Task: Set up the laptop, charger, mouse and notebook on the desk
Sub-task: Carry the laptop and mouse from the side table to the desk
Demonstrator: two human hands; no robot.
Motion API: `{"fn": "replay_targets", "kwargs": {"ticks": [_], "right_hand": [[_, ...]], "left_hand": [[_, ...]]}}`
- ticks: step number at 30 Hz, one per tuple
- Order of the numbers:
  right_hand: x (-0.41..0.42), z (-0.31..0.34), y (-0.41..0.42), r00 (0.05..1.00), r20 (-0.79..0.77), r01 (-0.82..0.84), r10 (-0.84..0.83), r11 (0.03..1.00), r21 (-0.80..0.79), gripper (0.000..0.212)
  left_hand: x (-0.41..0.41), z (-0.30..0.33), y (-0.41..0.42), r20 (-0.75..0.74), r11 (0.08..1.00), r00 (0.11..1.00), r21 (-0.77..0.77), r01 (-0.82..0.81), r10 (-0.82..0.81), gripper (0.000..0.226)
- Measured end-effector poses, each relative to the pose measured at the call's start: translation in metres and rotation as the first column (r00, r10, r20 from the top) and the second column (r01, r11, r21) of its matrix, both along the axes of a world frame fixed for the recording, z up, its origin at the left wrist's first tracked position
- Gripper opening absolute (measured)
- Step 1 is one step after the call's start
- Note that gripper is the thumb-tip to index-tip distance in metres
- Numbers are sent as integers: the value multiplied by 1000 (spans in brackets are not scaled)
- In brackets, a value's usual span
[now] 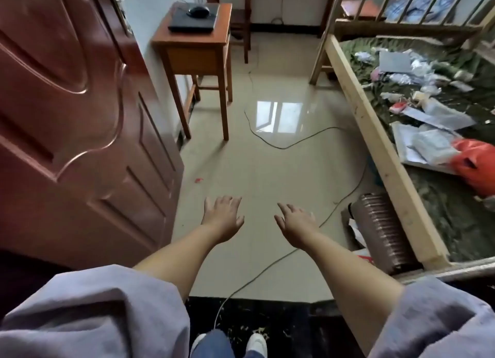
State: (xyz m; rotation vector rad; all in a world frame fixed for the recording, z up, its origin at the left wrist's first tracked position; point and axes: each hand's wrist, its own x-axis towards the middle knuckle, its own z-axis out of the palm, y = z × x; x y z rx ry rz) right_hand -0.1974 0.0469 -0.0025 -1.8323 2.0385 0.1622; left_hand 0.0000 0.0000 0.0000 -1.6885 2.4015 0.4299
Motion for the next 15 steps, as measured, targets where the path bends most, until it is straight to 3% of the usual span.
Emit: {"fn": "replay_targets", "kwargs": {"ticks": [7,15], "right_hand": [[-13,-31,-12,998,66,10,-21,988,151,48],[-40,-58,-117,988,120,71,-95,979,189,45]], "left_hand": [[-18,-26,-13,16,991,1000,135,-23,21,54],[-46,-45,-124,-65,973,998,229,21,-6,51]]}}
